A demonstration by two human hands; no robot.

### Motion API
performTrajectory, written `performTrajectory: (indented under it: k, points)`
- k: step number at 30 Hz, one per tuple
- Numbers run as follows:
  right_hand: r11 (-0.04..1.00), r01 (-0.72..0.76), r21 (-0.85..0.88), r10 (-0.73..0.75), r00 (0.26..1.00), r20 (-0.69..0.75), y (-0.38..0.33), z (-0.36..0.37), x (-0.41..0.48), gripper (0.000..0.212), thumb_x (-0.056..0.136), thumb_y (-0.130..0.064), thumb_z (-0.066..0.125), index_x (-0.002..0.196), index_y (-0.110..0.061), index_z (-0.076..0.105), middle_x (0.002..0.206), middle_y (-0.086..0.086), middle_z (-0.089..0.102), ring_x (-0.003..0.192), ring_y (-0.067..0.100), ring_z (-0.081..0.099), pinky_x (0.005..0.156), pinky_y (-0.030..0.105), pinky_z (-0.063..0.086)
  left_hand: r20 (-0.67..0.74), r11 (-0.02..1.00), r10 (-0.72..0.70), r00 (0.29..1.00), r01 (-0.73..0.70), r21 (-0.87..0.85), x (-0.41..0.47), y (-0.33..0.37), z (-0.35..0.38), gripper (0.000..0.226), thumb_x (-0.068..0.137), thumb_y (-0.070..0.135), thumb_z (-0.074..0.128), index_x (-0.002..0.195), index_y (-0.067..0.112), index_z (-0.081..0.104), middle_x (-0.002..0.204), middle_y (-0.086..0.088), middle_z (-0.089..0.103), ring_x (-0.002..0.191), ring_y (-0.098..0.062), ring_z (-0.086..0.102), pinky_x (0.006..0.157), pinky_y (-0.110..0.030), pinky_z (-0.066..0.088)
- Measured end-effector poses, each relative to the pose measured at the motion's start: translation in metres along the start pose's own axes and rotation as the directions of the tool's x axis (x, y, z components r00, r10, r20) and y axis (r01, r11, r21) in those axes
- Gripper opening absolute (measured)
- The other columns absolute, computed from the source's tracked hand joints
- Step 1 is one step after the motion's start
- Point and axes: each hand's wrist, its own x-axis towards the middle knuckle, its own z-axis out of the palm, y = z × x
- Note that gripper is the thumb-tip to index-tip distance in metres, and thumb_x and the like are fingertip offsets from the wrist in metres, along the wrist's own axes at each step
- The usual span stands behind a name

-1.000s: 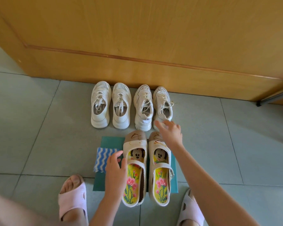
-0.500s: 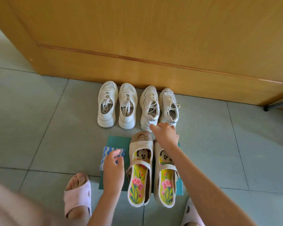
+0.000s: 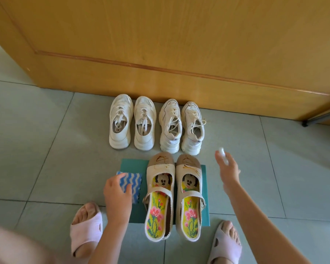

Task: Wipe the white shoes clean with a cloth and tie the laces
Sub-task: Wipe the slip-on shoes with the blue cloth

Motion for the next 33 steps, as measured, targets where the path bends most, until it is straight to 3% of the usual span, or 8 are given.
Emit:
performTrajectory:
  k: [6,14,17,19,24,28,30,33]
  points:
    - [0.989,-0.145,-0.017,0.144,0.989,-0.026,0.078,-0.028,0.003,0.034,0.087,-0.015,0.065,0.120,-0.011,0.062,0.119,0.016,0.063,0.096,0.025,0.059,0.084,0.040,0.054,-0.026,0.997,-0.033,0.999,0.034,0.064,0.008,-0.013,0.002,0.047,0.082,0.012,0.070,0.124,0.002,0.053,0.122,-0.019,0.054,0.114,-0.034,0.049,0.094,-0.044,0.041]
    - [0.986,-0.128,-0.103,0.128,0.992,-0.007,0.106,-0.016,0.006,0.035,0.089,-0.007,0.060,0.124,-0.010,0.058,0.124,0.018,0.058,0.088,0.027,0.061,0.078,0.041,0.057,0.031,0.988,-0.151,0.988,0.152,-0.031,0.014,-0.030,0.001,0.048,0.087,0.025,0.065,0.129,0.003,0.052,0.122,-0.013,0.062,0.110,-0.030,0.058,0.092,-0.043,0.046]
    - [0.965,-0.127,-0.228,0.141,0.989,0.049,0.108,-0.022,0.014,0.057,0.086,0.001,0.062,0.138,-0.013,0.045,0.131,0.016,0.052,0.065,0.016,0.053,0.051,0.025,0.050,0.015,0.989,-0.140,0.990,0.141,-0.039,0.014,-0.032,0.002,0.044,0.086,0.024,0.065,0.124,0.003,0.055,0.115,-0.013,0.064,0.103,-0.030,0.061,0.085,-0.041,0.048]
    - [0.957,-0.137,-0.256,0.160,0.985,0.072,0.107,-0.025,0.020,0.069,0.083,0.011,0.057,0.143,-0.015,0.036,0.136,0.017,0.047,0.068,0.019,0.053,0.045,0.021,0.041,-0.004,0.988,-0.144,0.990,0.143,-0.058,0.016,-0.035,0.002,0.042,0.084,0.025,0.068,0.120,0.005,0.058,0.110,-0.012,0.067,0.095,-0.028,0.063,0.082,-0.040,0.050]
    - [0.980,-0.009,-0.197,0.010,1.000,0.007,0.084,-0.029,0.031,0.067,0.082,0.007,0.053,0.140,-0.022,0.038,0.143,0.014,0.036,0.076,0.007,0.039,0.056,0.020,0.037,-0.092,0.978,-0.193,0.977,0.184,-0.103,0.019,-0.032,-0.008,0.028,0.086,0.018,0.066,0.110,0.004,0.065,0.101,-0.014,0.069,0.090,-0.030,0.064,0.078,-0.040,0.050]
    - [0.983,0.161,-0.088,-0.171,0.979,-0.115,0.032,-0.027,0.017,0.049,0.085,-0.001,0.047,0.124,-0.030,0.054,0.136,0.011,0.046,0.075,0.005,0.036,0.068,0.030,0.043,-0.107,0.926,-0.213,0.971,0.166,-0.338,0.020,0.000,-0.027,0.027,0.086,0.013,0.065,0.110,0.001,0.064,0.101,-0.014,0.066,0.090,-0.024,0.060,0.080,-0.032,0.044]
    - [0.972,0.231,-0.034,-0.233,0.970,-0.071,-0.005,-0.021,-0.002,0.041,0.088,-0.003,0.046,0.118,-0.029,0.058,0.133,0.007,0.051,0.082,0.015,0.049,0.079,0.037,0.047,-0.058,0.887,-0.156,0.986,0.114,-0.447,0.020,0.027,-0.035,0.025,0.084,0.016,0.067,0.107,0.006,0.064,0.093,-0.009,0.065,0.086,-0.022,0.058,0.072,-0.026,0.045]
    - [0.952,0.285,0.113,-0.300,0.942,0.148,-0.059,-0.004,-0.044,0.029,0.096,-0.016,0.049,0.122,-0.016,0.060,0.122,-0.004,0.061,0.093,0.013,0.061,0.082,0.021,0.049,0.111,0.768,-0.131,0.985,0.171,-0.618,0.018,0.069,-0.043,0.013,0.089,0.012,0.061,0.102,0.010,0.062,0.092,-0.002,0.067,0.089,-0.019,0.063,0.073,-0.022,0.049]
